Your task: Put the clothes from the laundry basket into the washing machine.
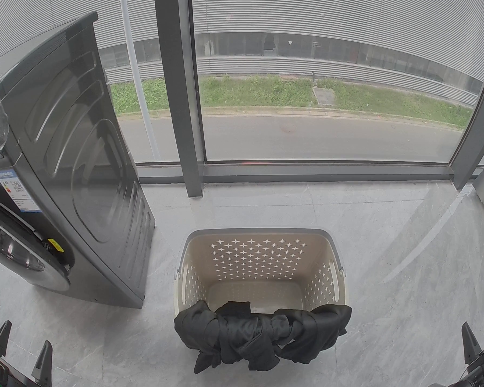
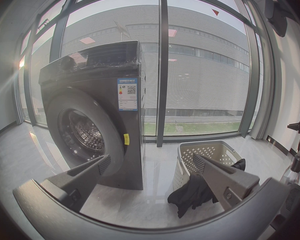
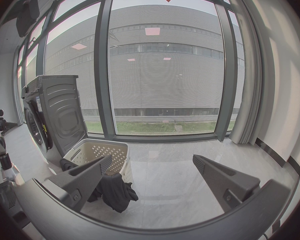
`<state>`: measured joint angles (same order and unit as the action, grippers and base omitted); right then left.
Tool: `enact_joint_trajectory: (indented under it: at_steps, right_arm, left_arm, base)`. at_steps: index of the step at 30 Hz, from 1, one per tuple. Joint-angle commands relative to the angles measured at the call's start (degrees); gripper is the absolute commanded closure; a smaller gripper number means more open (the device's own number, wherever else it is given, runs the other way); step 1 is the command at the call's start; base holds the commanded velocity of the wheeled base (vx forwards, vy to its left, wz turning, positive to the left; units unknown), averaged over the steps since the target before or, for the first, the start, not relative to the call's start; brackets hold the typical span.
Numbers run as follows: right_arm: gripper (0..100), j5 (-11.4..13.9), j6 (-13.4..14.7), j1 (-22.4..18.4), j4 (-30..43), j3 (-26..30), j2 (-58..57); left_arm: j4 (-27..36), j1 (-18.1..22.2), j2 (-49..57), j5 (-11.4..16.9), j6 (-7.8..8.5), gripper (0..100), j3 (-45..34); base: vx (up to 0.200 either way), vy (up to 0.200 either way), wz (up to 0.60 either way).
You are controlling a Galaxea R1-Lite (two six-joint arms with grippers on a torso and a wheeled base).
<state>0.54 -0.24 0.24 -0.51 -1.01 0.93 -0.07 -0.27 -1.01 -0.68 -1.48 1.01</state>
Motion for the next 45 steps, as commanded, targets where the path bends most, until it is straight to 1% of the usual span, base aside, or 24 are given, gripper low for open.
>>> enact_joint_trajectory:
  at_steps: [1, 6, 12, 27, 36, 45]
  right_arm:
    - [0, 0.08, -0.02, 0.02, -0.02, 1.01, -0.93]
    - [0, 0.08, -0.02, 0.02, -0.02, 1.01, -0.93]
    - [0, -0.01, -0.02, 0.02, -0.02, 1.01, -0.93]
    - [0, -0.01, -0.02, 0.02, -0.02, 1.01, -0.93]
    - [0, -0.01, -0.02, 0.02, -0.02, 1.01, -0.93]
    - [0, 0.08, -0.02, 0.02, -0.02, 1.01, -0.93]
  left_arm:
    - [-0.01, 0.00, 1.01, -0.02, -0.02, 0, -0.84]
    - [-0.01, 0.00, 1.01, -0.02, -0.02, 0, -0.84]
    - [-0.01, 0.00, 1.01, -0.02, -0.02, 0, -0.84]
    - [-0.01, 0.00, 1.01, -0.02, -0.11, 0, -0.84]
    - [-0.01, 0.00, 1.01, -0.02, -0.11, 0, -0.84]
    - [-0.01, 0.00, 1.01, -0.02, -0.11, 0, -0.84]
  base:
    - [0.000, 0.000, 0.00]
    - [0.000, 0.000, 0.00]
    - [0.000, -0.200, 0.00]
    - [0.000, 0.000, 0.00]
    - [0.200, 0.000, 0.00]
    - [0.000, 0.000, 0.00]
